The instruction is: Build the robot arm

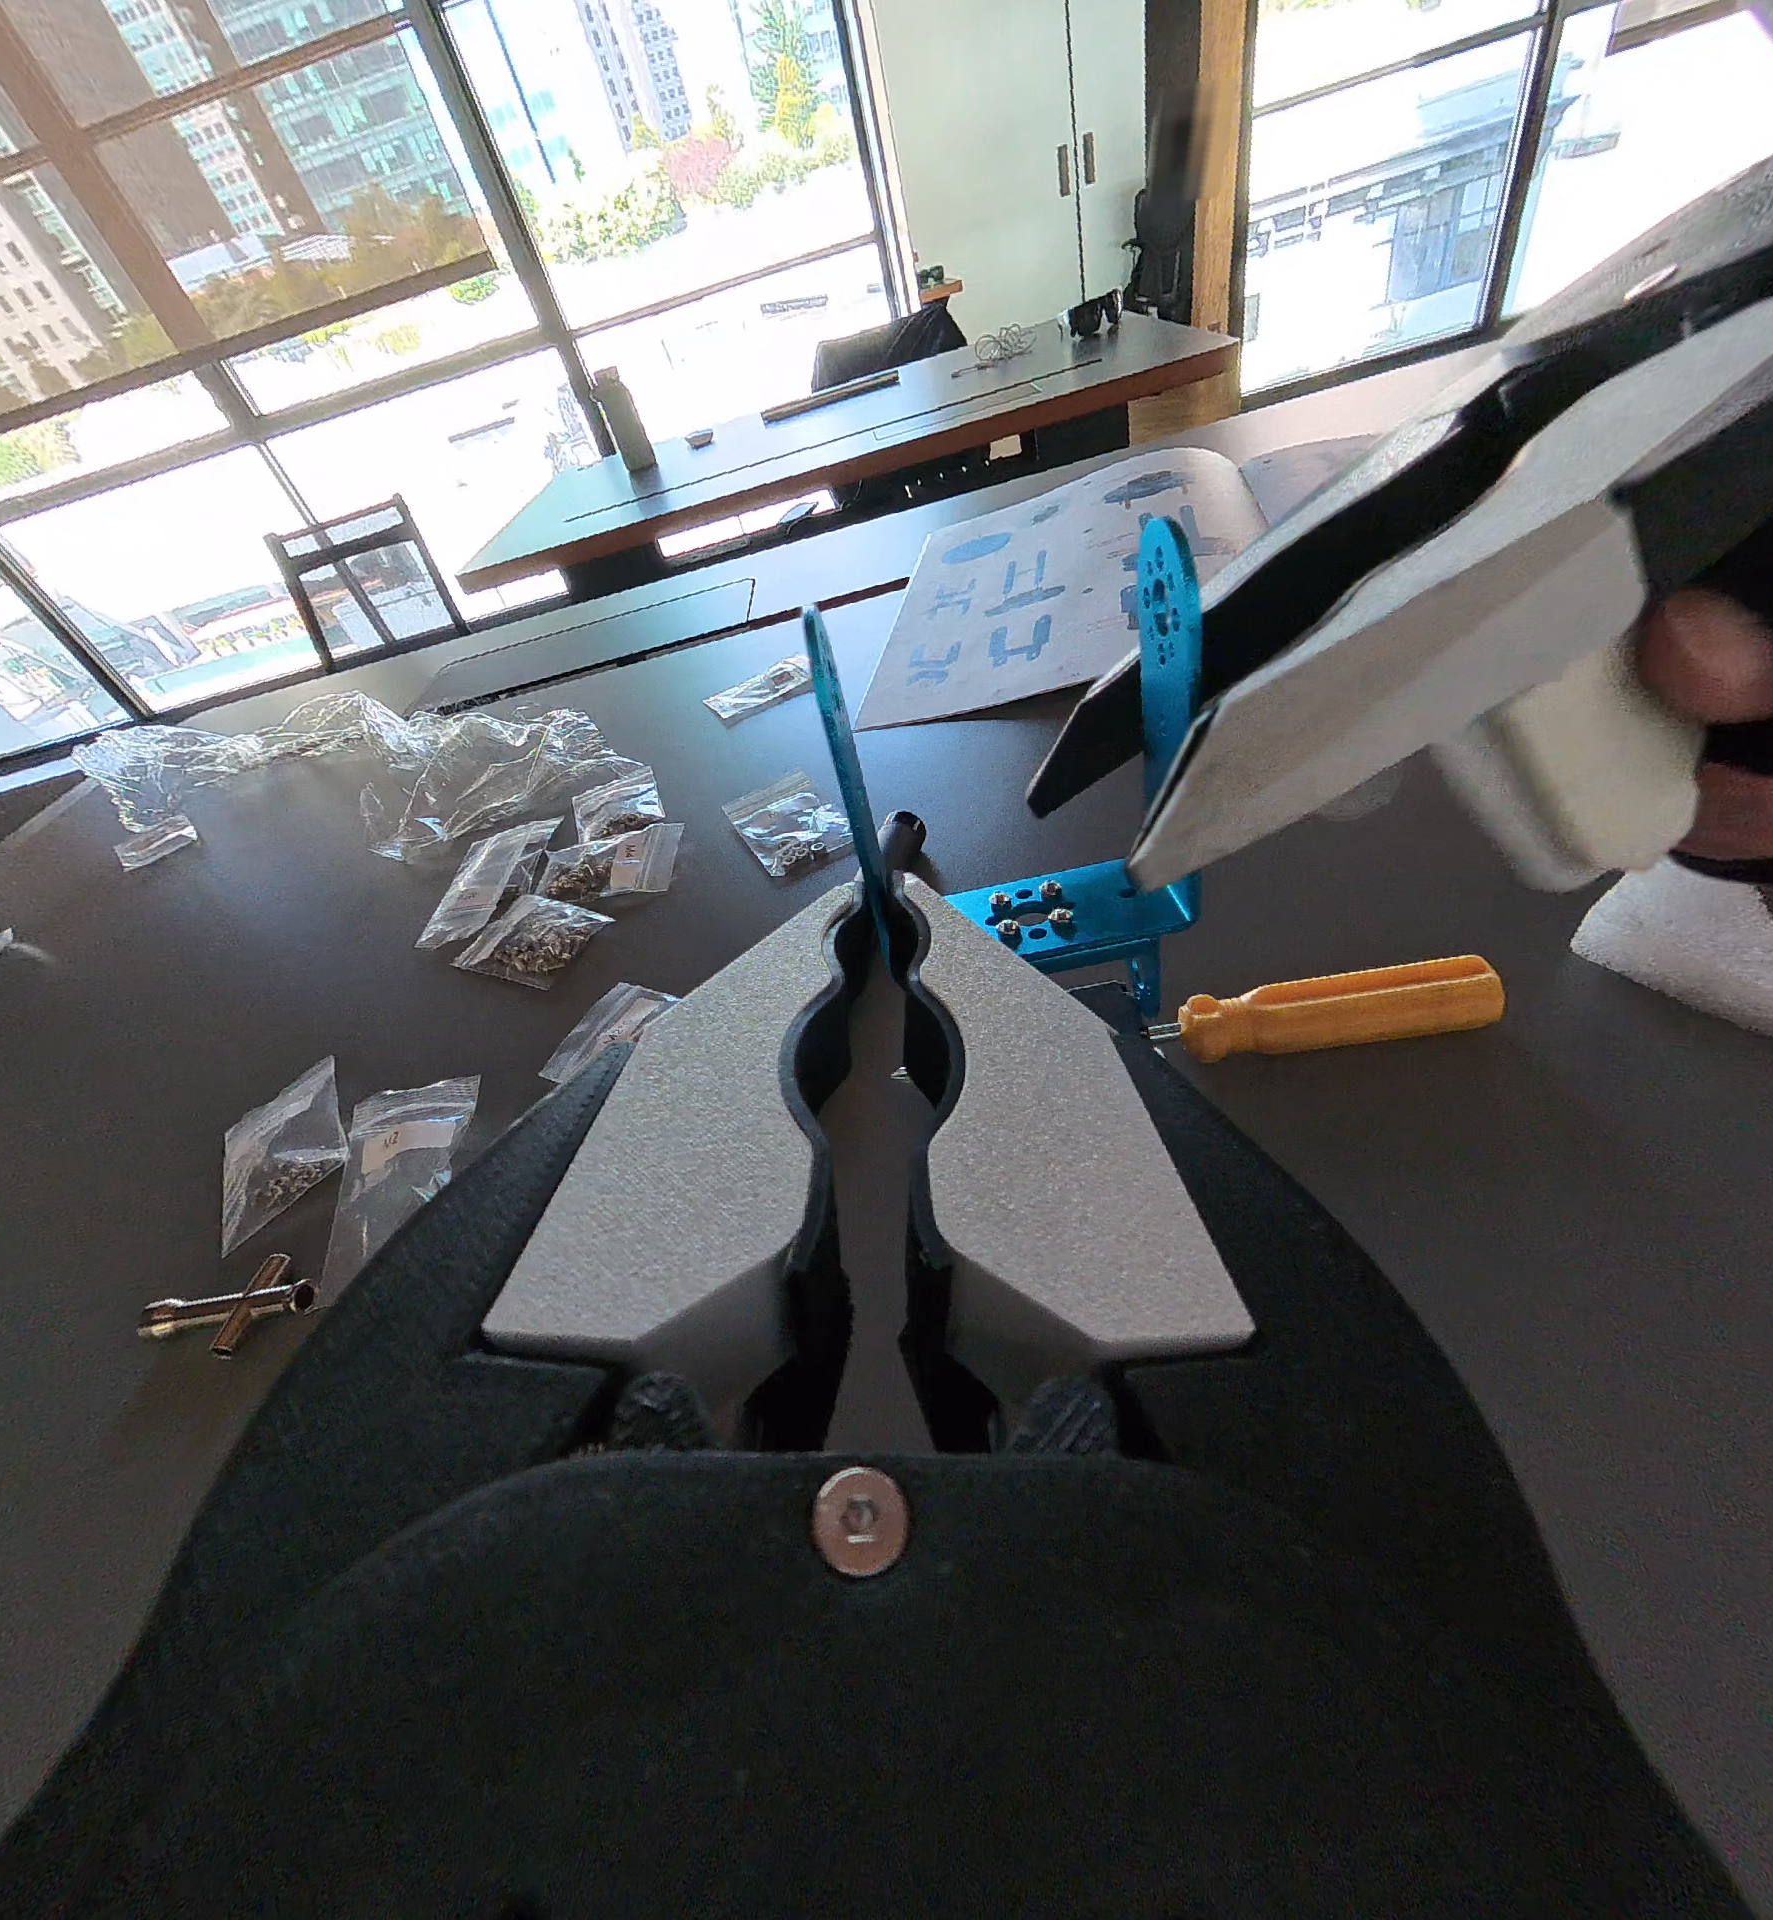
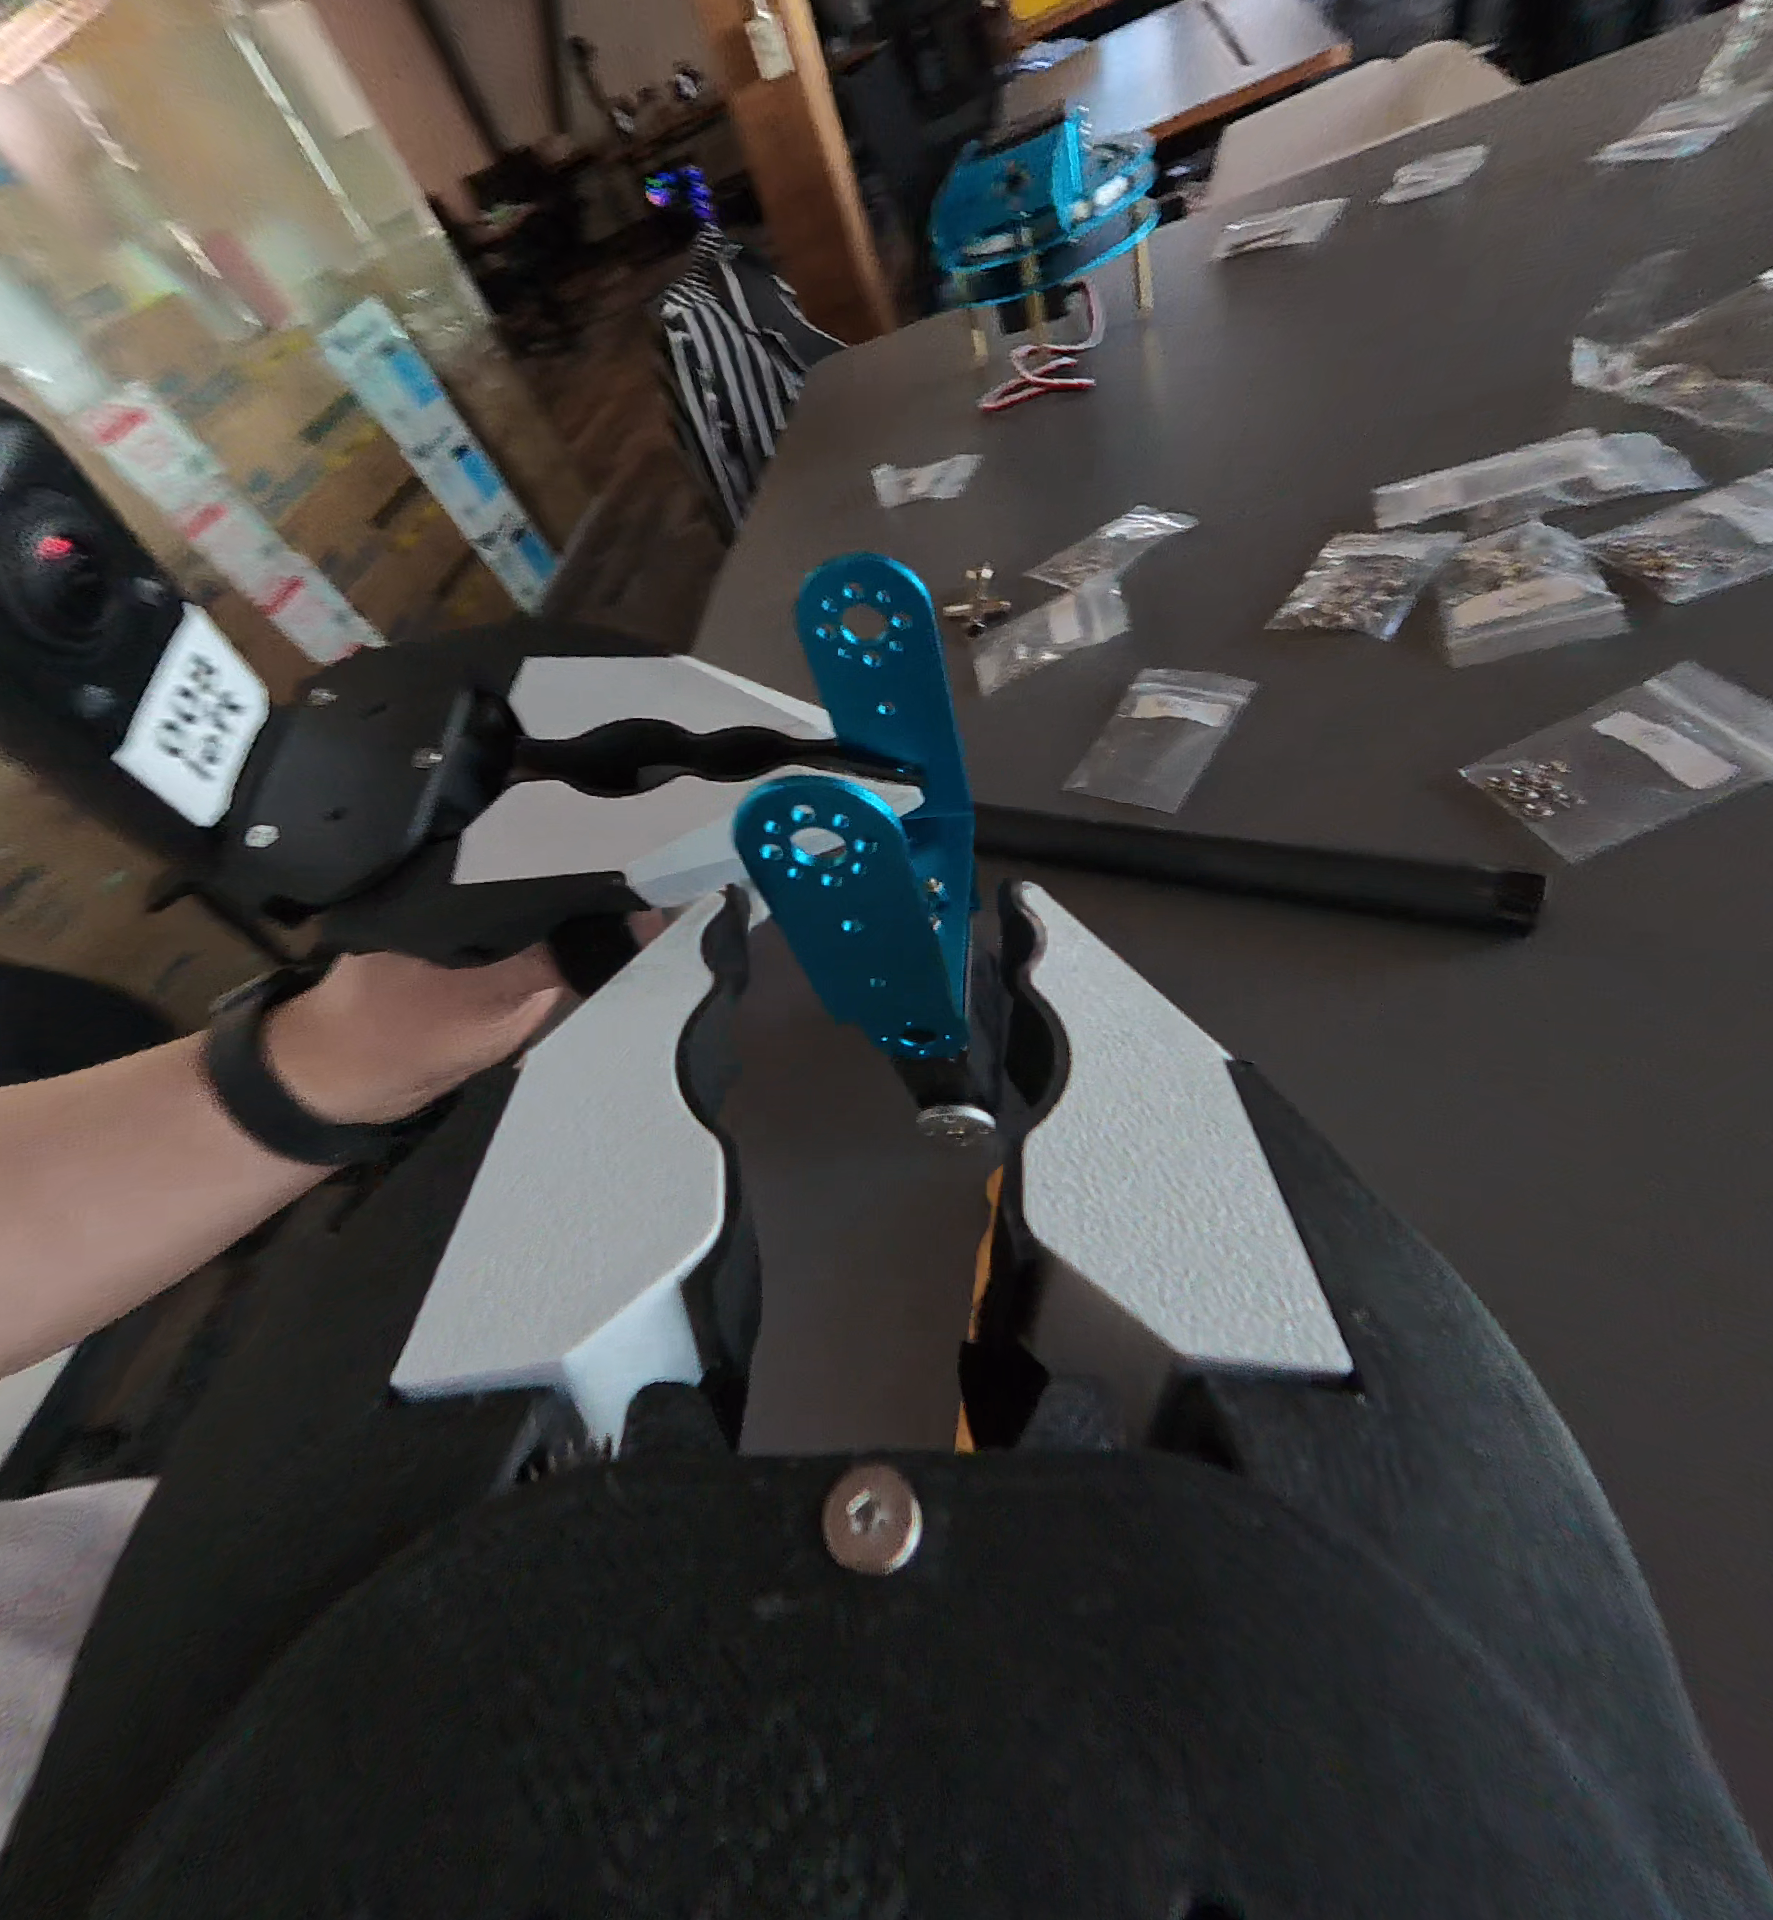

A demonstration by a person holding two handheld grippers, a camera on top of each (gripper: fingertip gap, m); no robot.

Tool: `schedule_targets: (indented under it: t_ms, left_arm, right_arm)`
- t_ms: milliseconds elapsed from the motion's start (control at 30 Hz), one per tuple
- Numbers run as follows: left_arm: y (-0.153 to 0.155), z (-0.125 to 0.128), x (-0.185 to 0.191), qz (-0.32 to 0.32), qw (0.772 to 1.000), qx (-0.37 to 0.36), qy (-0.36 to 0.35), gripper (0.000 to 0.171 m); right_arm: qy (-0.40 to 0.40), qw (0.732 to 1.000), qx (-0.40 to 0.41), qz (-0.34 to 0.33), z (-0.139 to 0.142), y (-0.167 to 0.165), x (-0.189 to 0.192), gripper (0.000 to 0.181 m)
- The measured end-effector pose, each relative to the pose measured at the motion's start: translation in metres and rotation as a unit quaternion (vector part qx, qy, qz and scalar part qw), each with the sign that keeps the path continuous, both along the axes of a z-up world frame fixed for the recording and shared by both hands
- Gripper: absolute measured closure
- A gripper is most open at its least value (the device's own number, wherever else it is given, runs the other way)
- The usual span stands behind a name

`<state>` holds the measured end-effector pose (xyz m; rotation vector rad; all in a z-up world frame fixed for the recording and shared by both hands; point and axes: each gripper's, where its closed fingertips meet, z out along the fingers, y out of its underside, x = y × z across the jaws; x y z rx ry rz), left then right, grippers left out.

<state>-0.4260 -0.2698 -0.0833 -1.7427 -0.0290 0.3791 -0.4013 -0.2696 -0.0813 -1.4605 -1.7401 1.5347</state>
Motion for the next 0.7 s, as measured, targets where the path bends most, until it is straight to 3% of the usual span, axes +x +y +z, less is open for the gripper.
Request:
schedule_targets:
  t_ms: [67,233,300,367,400,533,700]
  left_arm:
    - [0.0,0.0,0.0,-0.004,1.0,0.001,-0.006,0.171]
    - [-0.001,-0.002,-0.001,-0.05,0.998,-0.009,-0.021,0.168]
    - [-0.004,-0.003,-0.008,-0.068,0.997,-0.012,-0.019,0.152]
    - [-0.007,-0.005,-0.007,-0.126,0.99,-0.022,-0.053,0.142]
    - [-0.008,-0.003,-0.007,-0.158,0.984,-0.023,-0.079,0.132]
    - [-0.012,0.008,-0.006,-0.293,0.942,-0.026,-0.16,0.121]
    - [-0.006,-0.003,0.001,-0.416,0.888,-0.089,-0.173,0.128]
  right_arm:
    - [-0.007,1.0,0.02,-0.004,-0.007,-0.005,-0.002,0.15]
    - [0.001,0.999,0.033,-0.03,-0.006,-0.003,-0.005,0.152]
    - [-0.003,0.999,0.038,-0.035,-0.006,-0.002,-0.006,0.152]
    - [-0.008,0.998,0.045,-0.036,-0.007,-0.003,-0.007,0.152]
    - [-0.009,0.998,0.049,-0.039,-0.007,-0.002,-0.007,0.152]
    - [-0.016,0.997,0.057,-0.043,-0.007,-0.002,-0.009,0.152]
    - [-0.026,0.997,0.056,-0.042,-0.007,-0.006,-0.01,0.152]
